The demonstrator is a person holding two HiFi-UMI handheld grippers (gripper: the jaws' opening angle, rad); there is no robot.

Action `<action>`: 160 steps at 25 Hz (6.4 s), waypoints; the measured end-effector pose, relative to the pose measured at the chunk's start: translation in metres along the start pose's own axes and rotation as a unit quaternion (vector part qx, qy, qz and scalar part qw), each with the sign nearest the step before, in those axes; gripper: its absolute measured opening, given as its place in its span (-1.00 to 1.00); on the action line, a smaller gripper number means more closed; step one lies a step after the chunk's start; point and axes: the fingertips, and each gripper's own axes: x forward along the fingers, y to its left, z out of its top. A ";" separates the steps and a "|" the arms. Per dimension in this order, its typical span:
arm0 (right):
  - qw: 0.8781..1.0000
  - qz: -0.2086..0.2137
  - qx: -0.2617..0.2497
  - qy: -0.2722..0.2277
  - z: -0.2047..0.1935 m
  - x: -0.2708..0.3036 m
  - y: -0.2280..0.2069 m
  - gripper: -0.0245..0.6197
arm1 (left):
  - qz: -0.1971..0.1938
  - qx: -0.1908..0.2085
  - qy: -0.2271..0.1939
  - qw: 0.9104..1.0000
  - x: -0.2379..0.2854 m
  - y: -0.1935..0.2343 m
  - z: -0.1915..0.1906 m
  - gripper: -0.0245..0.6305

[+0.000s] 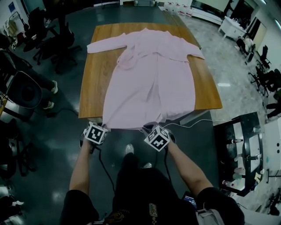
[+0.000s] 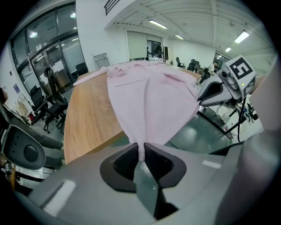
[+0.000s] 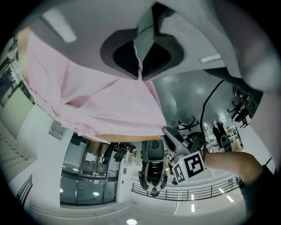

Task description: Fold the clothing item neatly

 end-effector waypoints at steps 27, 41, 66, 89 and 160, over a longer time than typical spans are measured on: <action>0.972 -0.116 0.200 -0.032 -0.071 -0.054 -0.067 -0.75 | -0.109 0.022 -0.125 0.986 0.026 -0.162 0.113 -0.42; 0.933 -0.188 0.306 -0.021 -0.166 -0.093 -0.137 -0.62 | -0.168 0.080 -0.135 0.973 0.075 -0.253 0.189 -0.46; 0.961 -0.028 0.266 -0.067 -0.237 -0.047 -0.209 -0.90 | 0.022 -0.012 -0.050 0.998 0.128 -0.238 0.185 -0.85; 0.944 -0.128 0.302 -0.039 -0.255 -0.178 -0.210 -0.90 | -0.108 0.111 -0.009 0.988 0.136 -0.332 0.132 -0.86; 0.983 -0.062 0.149 -0.084 -0.075 -0.110 -0.153 -0.78 | 0.151 -0.135 -0.072 0.977 0.095 -0.154 0.147 -0.56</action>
